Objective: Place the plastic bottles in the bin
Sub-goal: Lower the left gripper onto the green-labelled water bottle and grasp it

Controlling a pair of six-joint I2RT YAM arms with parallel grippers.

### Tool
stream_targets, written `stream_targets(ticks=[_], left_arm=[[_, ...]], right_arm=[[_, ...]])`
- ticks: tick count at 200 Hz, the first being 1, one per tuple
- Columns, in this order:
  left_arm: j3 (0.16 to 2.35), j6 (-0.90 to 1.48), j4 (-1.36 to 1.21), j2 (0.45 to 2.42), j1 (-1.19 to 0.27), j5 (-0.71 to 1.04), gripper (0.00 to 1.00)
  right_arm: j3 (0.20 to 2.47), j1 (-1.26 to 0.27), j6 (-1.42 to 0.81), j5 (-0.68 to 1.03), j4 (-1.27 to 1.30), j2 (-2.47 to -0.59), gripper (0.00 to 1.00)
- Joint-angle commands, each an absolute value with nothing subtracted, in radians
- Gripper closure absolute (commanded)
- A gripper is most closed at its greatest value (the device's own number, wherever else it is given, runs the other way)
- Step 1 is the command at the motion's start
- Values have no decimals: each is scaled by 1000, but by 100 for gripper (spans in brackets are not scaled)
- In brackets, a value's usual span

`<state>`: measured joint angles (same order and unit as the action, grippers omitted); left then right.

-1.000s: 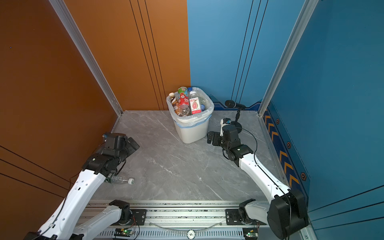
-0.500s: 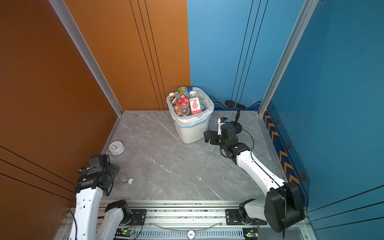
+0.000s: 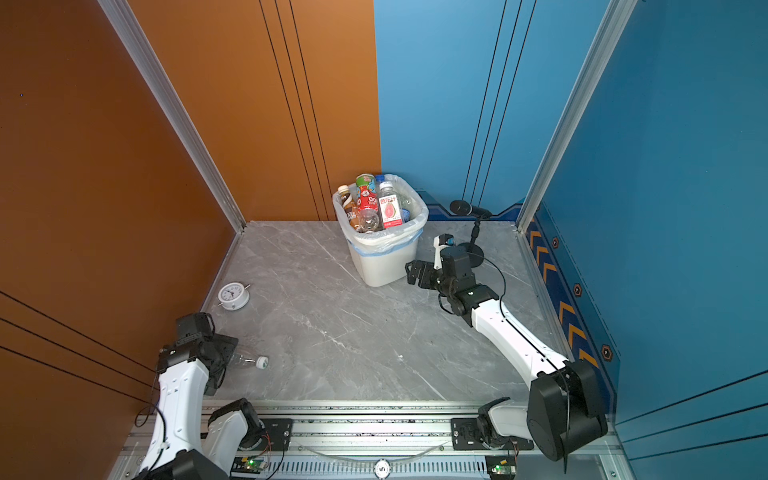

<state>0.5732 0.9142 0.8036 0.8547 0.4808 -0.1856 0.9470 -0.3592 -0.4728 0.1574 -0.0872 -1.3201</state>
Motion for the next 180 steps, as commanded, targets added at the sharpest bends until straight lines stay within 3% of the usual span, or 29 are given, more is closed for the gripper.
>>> stream_targets(ticks=[1,60,89,101,180], left_arm=[[557,885,717,904,499,-141,2],[543,867,578,1065,509,-62,1],[507,877,516,1081,507,-1,12],[489,887,499,1069,506,15,22],[442,931,503,857,489,140,48]], right_arm=[[982,-354,-491,169,-85,-1326,0],[982,-356,-491,163,-87,-1329,0],[982,-355,-489,159,-87,-1333,0],[983,-355,-489,156,-87,-1333,0],[981,-351,-489,152,-90,-1327,0]])
